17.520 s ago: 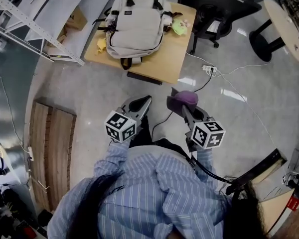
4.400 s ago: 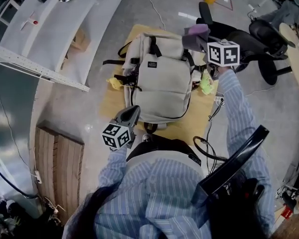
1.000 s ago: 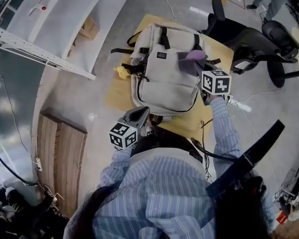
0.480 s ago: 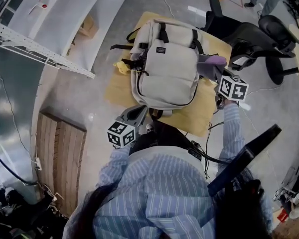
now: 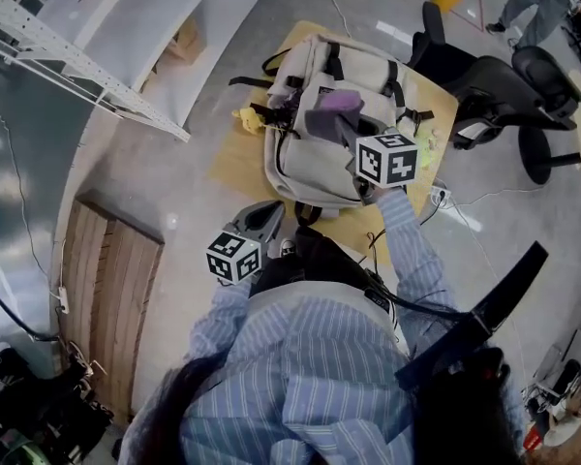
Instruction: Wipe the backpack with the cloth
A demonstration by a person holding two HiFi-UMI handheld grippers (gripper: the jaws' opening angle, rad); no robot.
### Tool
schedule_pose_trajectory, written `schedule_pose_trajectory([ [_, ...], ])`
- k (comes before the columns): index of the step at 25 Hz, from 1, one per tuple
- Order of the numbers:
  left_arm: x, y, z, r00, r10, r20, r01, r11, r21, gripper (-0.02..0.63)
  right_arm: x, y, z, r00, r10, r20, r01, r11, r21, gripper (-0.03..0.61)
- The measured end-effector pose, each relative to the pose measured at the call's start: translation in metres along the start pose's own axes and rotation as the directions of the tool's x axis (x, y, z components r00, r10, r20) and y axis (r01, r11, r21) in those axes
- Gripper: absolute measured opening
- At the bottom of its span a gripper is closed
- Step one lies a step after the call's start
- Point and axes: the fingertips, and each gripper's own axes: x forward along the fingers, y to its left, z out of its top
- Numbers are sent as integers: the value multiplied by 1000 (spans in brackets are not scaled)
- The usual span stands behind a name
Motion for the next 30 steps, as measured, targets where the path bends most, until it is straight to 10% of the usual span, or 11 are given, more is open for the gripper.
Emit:
schedule_pose_trajectory([
  [11, -25, 8, -8, 998, 55, 8, -55, 998, -28, 6, 103, 43, -42, 988, 34, -152, -41, 998, -45, 41],
  [22, -8, 0, -10, 1000, -21, -22, 21, 1000, -5, 6, 2, -47, -63, 987, -133, -89, 139, 987, 74, 41],
  [30, 12, -19, -11, 992, -104, -68, 106, 994, 31, 6, -99, -120, -110, 941, -325, -93, 338, 915, 220, 41],
])
